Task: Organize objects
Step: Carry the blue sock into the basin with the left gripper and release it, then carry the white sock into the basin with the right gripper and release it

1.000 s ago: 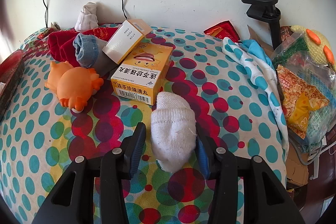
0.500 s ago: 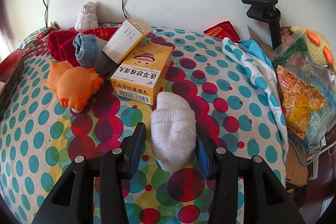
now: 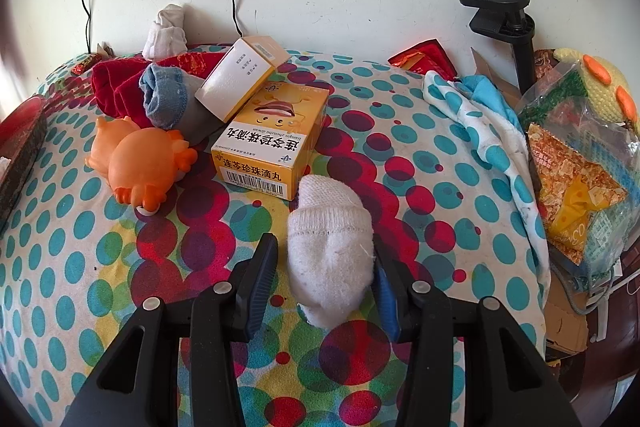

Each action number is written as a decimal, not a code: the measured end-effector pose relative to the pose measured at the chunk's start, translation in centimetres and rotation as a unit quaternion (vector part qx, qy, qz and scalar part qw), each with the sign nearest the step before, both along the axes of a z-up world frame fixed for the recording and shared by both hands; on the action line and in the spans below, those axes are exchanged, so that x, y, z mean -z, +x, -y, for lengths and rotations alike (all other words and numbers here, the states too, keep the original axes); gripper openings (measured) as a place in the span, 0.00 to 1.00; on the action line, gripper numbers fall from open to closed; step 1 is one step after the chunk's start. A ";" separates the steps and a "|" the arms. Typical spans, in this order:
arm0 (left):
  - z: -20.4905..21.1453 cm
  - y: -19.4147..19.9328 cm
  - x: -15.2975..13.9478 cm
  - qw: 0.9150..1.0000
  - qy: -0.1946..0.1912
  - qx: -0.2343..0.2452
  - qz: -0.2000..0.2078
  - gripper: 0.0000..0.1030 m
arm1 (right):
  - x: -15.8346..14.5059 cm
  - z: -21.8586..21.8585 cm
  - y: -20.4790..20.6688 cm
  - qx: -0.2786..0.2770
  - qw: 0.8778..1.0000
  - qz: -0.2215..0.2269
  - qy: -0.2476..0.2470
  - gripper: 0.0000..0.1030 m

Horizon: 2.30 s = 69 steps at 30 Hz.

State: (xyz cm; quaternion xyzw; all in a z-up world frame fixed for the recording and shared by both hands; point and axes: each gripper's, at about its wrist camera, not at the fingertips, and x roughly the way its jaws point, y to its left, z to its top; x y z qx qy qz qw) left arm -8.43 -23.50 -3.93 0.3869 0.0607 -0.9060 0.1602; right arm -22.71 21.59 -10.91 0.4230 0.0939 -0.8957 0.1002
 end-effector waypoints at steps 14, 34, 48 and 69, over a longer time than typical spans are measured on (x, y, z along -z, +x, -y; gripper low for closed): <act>-0.9 0.3 1.4 0.999 -0.051 0.011 0.001 0.50 | -0.4 -0.5 0.5 0.018 1.000 -0.006 -0.010 0.30; 2.7 0.4 1.7 1.000 0.005 -0.027 0.007 0.50 | -3.0 5.9 6.0 -0.039 0.998 -0.004 -0.050 0.30; 4.0 0.5 1.8 0.999 0.016 -0.043 0.012 0.50 | -6.2 19.7 9.9 -0.178 0.980 -0.002 -0.085 0.30; 5.6 0.6 1.9 0.997 0.041 -0.061 0.011 0.50 | -5.7 31.1 9.2 -0.232 0.970 0.022 -0.066 0.30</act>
